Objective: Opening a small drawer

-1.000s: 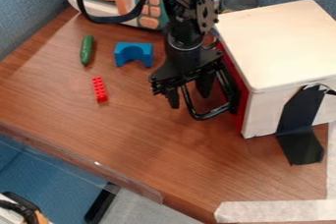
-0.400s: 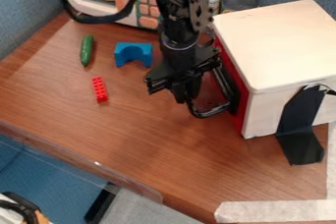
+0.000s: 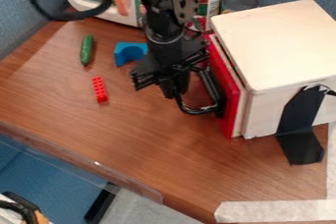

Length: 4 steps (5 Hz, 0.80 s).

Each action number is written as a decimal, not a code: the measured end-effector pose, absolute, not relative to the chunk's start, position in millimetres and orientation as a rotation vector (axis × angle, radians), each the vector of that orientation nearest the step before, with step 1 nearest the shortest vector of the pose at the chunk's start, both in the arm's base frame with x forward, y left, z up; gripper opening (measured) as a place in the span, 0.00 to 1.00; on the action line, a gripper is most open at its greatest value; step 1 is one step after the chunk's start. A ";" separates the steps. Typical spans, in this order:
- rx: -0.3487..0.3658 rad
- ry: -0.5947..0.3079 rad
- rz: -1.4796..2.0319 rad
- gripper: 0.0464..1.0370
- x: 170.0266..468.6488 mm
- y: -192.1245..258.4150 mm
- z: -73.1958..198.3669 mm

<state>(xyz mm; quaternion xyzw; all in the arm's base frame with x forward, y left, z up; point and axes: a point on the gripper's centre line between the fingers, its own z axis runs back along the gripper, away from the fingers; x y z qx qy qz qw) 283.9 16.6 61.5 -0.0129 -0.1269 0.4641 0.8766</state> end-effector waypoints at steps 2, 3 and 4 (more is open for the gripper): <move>-0.025 -0.289 1.004 0.13 273.3 29.6 72.5; -0.022 -0.285 1.013 0.13 268.0 34.6 73.0; -0.011 -0.273 1.020 0.13 260.4 44.2 75.9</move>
